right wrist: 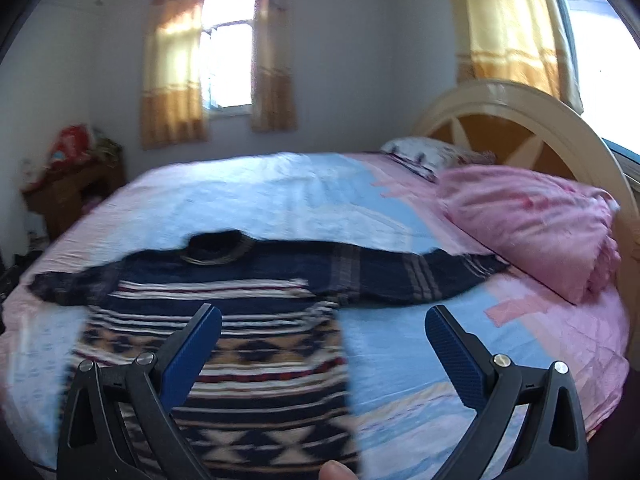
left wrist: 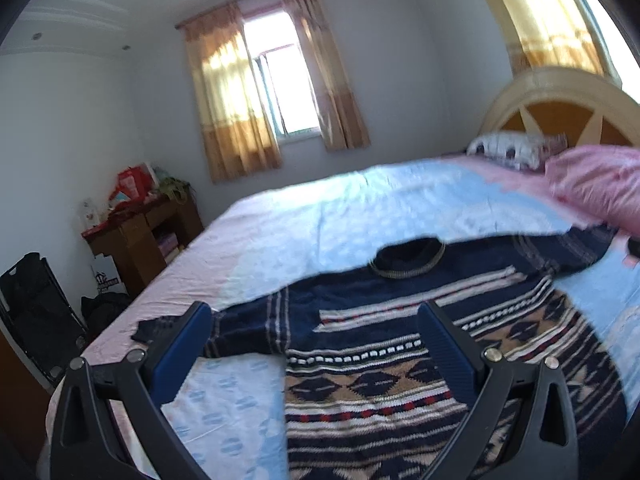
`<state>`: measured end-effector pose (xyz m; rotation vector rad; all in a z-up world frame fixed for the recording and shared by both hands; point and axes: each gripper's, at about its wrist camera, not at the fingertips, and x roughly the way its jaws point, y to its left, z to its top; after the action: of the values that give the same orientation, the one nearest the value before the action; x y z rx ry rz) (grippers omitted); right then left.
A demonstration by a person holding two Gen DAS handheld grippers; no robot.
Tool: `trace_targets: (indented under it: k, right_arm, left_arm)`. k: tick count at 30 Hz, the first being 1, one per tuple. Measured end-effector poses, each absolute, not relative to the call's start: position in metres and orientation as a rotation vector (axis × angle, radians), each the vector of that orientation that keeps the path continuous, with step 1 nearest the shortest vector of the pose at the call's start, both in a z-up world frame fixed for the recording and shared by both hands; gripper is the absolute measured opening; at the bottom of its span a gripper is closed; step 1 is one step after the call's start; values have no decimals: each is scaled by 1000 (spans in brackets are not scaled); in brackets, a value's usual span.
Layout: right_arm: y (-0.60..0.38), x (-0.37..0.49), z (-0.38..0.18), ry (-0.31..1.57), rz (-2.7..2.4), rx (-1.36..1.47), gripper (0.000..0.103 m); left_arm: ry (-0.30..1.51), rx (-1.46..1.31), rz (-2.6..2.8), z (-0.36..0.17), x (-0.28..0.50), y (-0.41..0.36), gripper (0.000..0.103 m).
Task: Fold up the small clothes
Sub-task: 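Move the right tool to the striped sleeve cuff and grasp it, then carry the held sleeve across the sweater body with the right tool, release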
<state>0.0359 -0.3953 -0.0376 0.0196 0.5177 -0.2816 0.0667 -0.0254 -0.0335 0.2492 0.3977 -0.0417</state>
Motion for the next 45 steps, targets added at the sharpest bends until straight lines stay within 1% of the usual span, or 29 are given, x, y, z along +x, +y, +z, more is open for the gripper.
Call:
trace_targets:
  k: [5, 11, 18, 19, 21, 23, 24, 27, 28, 29, 34, 37, 39, 40, 41, 42, 45]
  right_arm:
    - [-451, 78, -64, 599, -376, 9, 102]
    - [-522, 113, -90, 665, -458, 46, 102]
    - [-607, 145, -110, 710, -553, 131, 101]
    - [-625, 149, -113, 714, -582, 142, 100]
    - [-652, 155, -117, 721, -619, 163, 93]
    - [-676, 161, -122, 738, -651, 193, 82]
    - [-690, 164, -125, 745, -663, 222, 80]
    - [-735, 170, -133, 746, -697, 337, 67]
    - [-748, 172, -135, 742, -710, 377, 60]
    - [-759, 175, -137, 741, -722, 403, 58]
    - [-792, 201, -146, 764, -762, 439, 58]
    - [-806, 223, -159, 826, -749, 469, 58]
    - [-811, 228, -166, 838, -758, 484, 48]
    - [-812, 232, -167, 841, -771, 464, 35]
    - [-811, 236, -166, 841, -760, 450, 15]
    - [-809, 238, -164, 834, -731, 453, 7]
    - [-791, 242, -151, 811, -672, 412, 7]
  left_arm:
    - [486, 267, -52, -75, 124, -45, 103]
    - [625, 237, -28, -114, 181, -46, 103]
    - [695, 216, 22, -137, 214, -43, 103]
    - [706, 210, 26, -140, 219, -42, 103]
    - [727, 201, 40, -145, 225, -40, 103]
    - [743, 196, 50, -151, 231, -39, 103]
    - [754, 191, 55, -155, 234, -38, 103]
    - [783, 176, 64, -163, 239, -35, 103]
    - [795, 169, 64, -165, 240, -35, 103]
    - [804, 165, 63, -167, 241, -35, 103]
    - [836, 153, 60, -172, 245, -37, 103]
    - [853, 154, 63, -176, 248, -38, 103]
    - [857, 158, 61, -177, 249, -39, 103]
    - [859, 156, 59, -177, 249, -39, 103]
    - [863, 147, 54, -178, 249, -39, 103]
    - [866, 139, 51, -178, 249, -36, 103]
    - [869, 108, 37, -178, 251, -32, 103]
